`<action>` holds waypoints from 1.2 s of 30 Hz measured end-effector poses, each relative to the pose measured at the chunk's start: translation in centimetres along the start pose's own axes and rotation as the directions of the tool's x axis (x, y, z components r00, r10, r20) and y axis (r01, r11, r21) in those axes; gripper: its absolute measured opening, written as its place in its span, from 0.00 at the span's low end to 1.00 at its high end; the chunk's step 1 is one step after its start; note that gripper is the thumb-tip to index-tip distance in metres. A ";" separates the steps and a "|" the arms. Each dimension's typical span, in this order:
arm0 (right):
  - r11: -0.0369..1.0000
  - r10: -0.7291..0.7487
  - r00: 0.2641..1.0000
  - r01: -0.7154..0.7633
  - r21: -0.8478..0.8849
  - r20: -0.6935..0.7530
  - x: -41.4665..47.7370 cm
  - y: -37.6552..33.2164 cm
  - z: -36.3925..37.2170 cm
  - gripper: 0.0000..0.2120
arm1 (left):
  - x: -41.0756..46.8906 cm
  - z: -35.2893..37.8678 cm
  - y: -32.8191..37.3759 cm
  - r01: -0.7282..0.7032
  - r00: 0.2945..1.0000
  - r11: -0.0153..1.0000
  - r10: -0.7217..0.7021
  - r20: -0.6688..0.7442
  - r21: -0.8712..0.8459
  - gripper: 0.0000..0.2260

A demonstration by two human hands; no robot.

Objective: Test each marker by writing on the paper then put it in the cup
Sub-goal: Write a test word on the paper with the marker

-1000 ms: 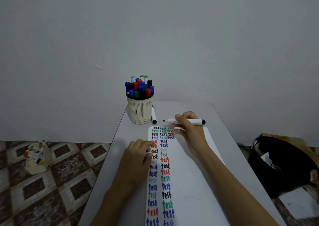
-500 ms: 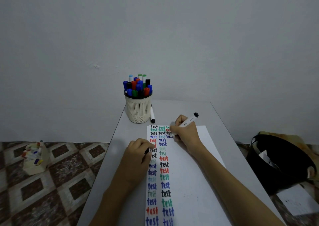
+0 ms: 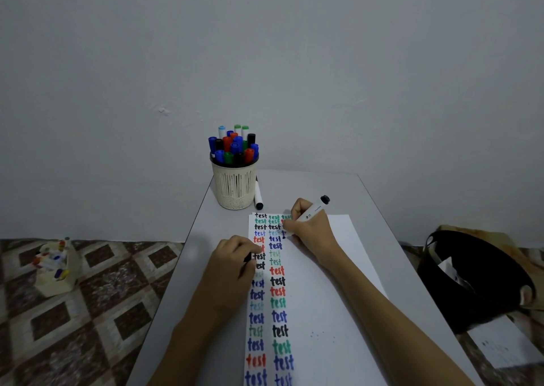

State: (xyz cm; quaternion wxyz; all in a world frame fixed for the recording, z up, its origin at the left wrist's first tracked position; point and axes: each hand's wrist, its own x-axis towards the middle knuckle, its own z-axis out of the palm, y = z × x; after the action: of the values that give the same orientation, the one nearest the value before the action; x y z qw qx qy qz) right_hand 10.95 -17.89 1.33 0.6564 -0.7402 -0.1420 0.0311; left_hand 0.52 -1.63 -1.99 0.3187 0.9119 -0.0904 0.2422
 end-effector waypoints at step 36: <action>0.998 -0.058 0.997 0.056 -0.025 -0.059 0.2 0.5 -0.4 0.18 | 0.0 0.0 -0.1 0.009 1.000 1.000 -0.009 -0.012 -0.011 0.13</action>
State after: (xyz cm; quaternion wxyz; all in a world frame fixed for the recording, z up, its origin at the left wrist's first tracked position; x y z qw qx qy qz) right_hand 11.33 -18.29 0.96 0.6522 -0.7442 -0.1438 -0.0114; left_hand 0.56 -1.61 -2.06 0.3253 0.9092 -0.0856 0.2455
